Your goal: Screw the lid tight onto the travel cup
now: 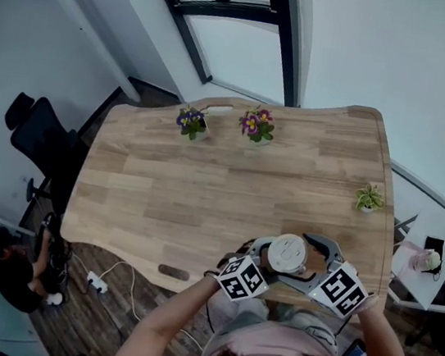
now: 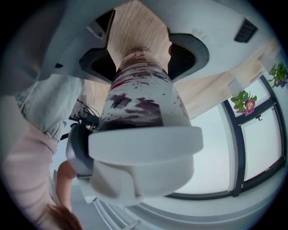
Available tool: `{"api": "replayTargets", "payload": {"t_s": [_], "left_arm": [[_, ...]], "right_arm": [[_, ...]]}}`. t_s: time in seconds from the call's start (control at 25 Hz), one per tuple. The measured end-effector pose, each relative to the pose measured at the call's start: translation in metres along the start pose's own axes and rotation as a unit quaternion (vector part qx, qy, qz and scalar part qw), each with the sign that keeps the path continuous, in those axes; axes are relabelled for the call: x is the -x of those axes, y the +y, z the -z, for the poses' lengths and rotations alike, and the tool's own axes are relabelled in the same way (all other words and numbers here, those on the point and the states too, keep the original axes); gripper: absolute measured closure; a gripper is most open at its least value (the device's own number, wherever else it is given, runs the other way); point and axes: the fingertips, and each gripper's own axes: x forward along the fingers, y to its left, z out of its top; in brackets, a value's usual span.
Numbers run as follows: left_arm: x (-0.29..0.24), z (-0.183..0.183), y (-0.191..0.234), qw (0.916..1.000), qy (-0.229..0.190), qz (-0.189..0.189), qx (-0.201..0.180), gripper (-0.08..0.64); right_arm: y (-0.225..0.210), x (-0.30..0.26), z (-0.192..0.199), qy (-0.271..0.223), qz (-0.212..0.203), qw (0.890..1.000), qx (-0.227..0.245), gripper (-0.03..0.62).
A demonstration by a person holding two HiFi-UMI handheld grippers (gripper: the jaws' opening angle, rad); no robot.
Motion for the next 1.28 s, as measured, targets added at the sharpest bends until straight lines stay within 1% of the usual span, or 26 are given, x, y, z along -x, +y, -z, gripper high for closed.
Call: {"api": "replayTargets", "payload": {"t_s": [0.08,0.16,0.2,0.28,0.4,0.48,0.56,0.64,0.76,0.88,0.96,1.08,1.16,1.2,1.28], "left_arm": [[-0.0003,-0.0003,-0.0013,0.9999,0.005,0.014,-0.009,0.213],[-0.0002,-0.0010,-0.0017,0.9997,0.008,0.019,-0.011,0.213],[-0.0002,-0.0014,-0.0016,0.9997,0.009,0.018,-0.010,0.213],[-0.0004,-0.0019,-0.0007,0.9999,0.009,0.007,-0.003,0.213],[-0.0017,-0.0027,0.0021,0.9994,-0.001,-0.027,0.021,0.213],[-0.0025,-0.0029,0.0027,0.9986,-0.010,-0.042,0.032,0.213],[-0.0030,-0.0024,0.0021,0.9989,-0.011,-0.035,0.029,0.213],[-0.0025,-0.0019,0.0011,0.9997,-0.007,-0.014,0.016,0.213],[-0.0018,-0.0010,-0.0011,0.9999,-0.002,0.011,0.001,0.213],[-0.0029,-0.0014,-0.0014,0.9999,0.002,0.015,-0.003,0.213],[-0.0032,-0.0020,-0.0001,1.0000,0.000,0.007,0.002,0.213],[-0.0030,-0.0032,0.0011,0.9997,-0.010,-0.013,0.016,0.213],[-0.0033,-0.0030,0.0014,0.9995,-0.015,-0.021,0.020,0.213],[-0.0037,-0.0030,0.0018,0.9995,-0.015,-0.021,0.019,0.213],[-0.0038,-0.0030,0.0019,0.9997,-0.014,-0.013,0.015,0.213]], "right_arm": [[0.0019,-0.0013,0.0042,0.021,-0.014,0.999,0.035,0.186],[0.0025,-0.0015,0.0037,0.022,-0.018,0.999,0.043,0.186],[0.0023,-0.0014,0.0029,0.018,-0.014,0.999,0.041,0.186],[0.0007,-0.0011,0.0018,0.008,0.011,0.999,0.031,0.186],[-0.0028,-0.0006,0.0017,-0.010,0.069,0.998,0.004,0.186],[-0.0029,-0.0004,0.0020,-0.021,0.089,0.996,-0.013,0.186],[-0.0004,0.0004,0.0017,-0.025,0.075,0.997,-0.027,0.186],[0.0004,0.0029,0.0009,-0.018,0.050,0.998,-0.028,0.185],[-0.0017,0.0048,0.0028,0.002,0.025,1.000,-0.006,0.186],[-0.0007,0.0021,0.0039,0.012,0.008,1.000,0.007,0.187],[-0.0015,0.0015,0.0024,0.008,0.024,1.000,0.008,0.187],[-0.0031,0.0033,0.0008,-0.006,0.085,0.996,-0.006,0.189],[-0.0033,0.0033,0.0020,-0.012,0.110,0.994,-0.019,0.189],[-0.0030,0.0029,0.0027,-0.011,0.108,0.994,-0.025,0.187],[0.0008,0.0031,0.0034,-0.002,0.077,0.996,-0.035,0.187]]}}
